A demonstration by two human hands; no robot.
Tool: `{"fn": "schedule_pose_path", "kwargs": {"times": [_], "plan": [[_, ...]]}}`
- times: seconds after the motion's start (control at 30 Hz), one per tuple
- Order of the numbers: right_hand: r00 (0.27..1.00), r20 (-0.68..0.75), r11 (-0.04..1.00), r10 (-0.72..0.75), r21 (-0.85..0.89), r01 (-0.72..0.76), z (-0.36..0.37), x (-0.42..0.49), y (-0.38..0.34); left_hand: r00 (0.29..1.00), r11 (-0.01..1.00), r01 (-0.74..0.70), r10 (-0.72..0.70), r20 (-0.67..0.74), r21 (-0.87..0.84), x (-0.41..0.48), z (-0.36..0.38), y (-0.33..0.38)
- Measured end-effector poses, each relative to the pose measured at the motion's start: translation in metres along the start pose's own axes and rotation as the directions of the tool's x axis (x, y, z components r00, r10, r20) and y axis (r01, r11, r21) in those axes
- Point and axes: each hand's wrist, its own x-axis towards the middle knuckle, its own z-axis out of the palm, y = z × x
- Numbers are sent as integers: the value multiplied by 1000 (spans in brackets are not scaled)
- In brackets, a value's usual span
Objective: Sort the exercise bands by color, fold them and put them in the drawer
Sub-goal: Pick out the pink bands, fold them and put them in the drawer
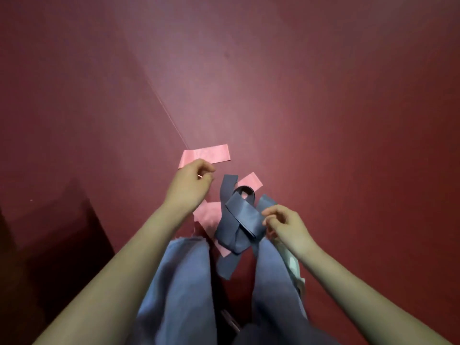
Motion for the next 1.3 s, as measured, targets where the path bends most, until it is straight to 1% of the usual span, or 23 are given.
{"fn": "schedule_pose_path", "kwargs": {"times": [0.07, 0.17, 0.23, 0.3, 0.33, 0.4, 0.43, 0.53, 0.6, 0.63, 0.7, 0.77, 0.8, 0.87, 0.9, 0.97, 1.03, 1.07, 1.1, 1.13, 1.2, 1.23, 1.3], "plan": [[1000, -7, 1000, 4, 23, -4, 13, 19, -2, 999, 998, 37, -38, -17, -45, 11, 12, -23], [999, 22, 998, -45, 53, 43, 43, 53, -6, 993, 989, 117, -119, -15, -94, 26, 33, -57], [993, 76, 995, -90, 51, 86, 62, 68, -13, 979, 954, 178, -196, -54, -240, 32, 37, -67], [986, 132, 994, -104, 52, 98, 89, 88, -15, 939, 864, 256, -329, -102, -433, 41, 35, -77], [985, 130, 994, -111, 37, 107, 100, 95, -18, 919, 813, 270, -378, -115, -516, 43, 31, -78], [984, 118, 986, -135, -85, 145, 119, 109, -19, 888, 733, 284, -444, -119, -618, 46, 25, -82], [983, 123, 970, -133, -186, 154, 130, 114, -17, 879, 714, 297, -464, -111, -634, 45, 23, -87], [986, 132, 879, -99, -453, 148, 153, 120, -4, 859, 720, 350, -502, -101, -600, 38, 24, -102], [989, 109, 813, -102, -564, 146, 162, 117, 1, 852, 727, 366, -513, -103, -581, 34, 27, -112], [990, 105, 797, -98, -587, 141, 165, 115, 3, 849, 733, 368, -516, -115, -573, 32, 29, -116], [987, 99, 832, -124, -532, 158, 170, 109, 5, 844, 758, 370, -516, -146, -537, 32, 32, -123], [969, 95, 909, -227, -336, 245, 170, 98, 7, 837, 770, 421, -533, -121, -479, 33, 35, -128], [957, 94, 933, -274, -218, 288, 168, 91, 7, 828, 750, 468, -556, -64, -467, 33, 36, -129], [946, 129, 953, -299, -5, 302, 160, 82, 2, 774, 624, 596, -614, 155, -505, 32, 33, -125], [942, 157, 954, -297, 82, 288, 155, 81, -1, 744, 545, 644, -611, 271, -537, 31, 32, -122], [936, 187, 944, -299, 199, 262, 143, 81, -8, 716, 455, 688, -548, 431, -565, 28, 30, -117], [916, 253, 932, -312, 271, 243, 135, 77, -10, 750, 336, 650, -427, 505, -682, 28, 28, -114], [896, 309, 930, -320, 283, 234, 132, 74, -10, 775, 260, 616, -373, 510, -744, 29, 27, -113], [870, 369, 931, -327, 282, 231, 130, 69, -9, 796, 219, 587, -335, 505, -780, 30, 25, -110], [841, 429, 935, -329, 271, 228, 129, 65, -7, 812, 220, 567, -312, 494, -794, 31, 25, -108], [796, 529, 951, -295, 240, 193, 129, 59, 0, 827, 304, 555, -297, 477, -774, 32, 24, -104], [783, 556, 956, -279, 240, 170, 129, 57, 1, 833, 361, 552, -294, 469, -752, 32, 24, -103], [786, 582, 973, -209, 200, 111, 129, 52, 1, 843, 449, 538, -297, 449, -713, 30, 25, -99]]}}
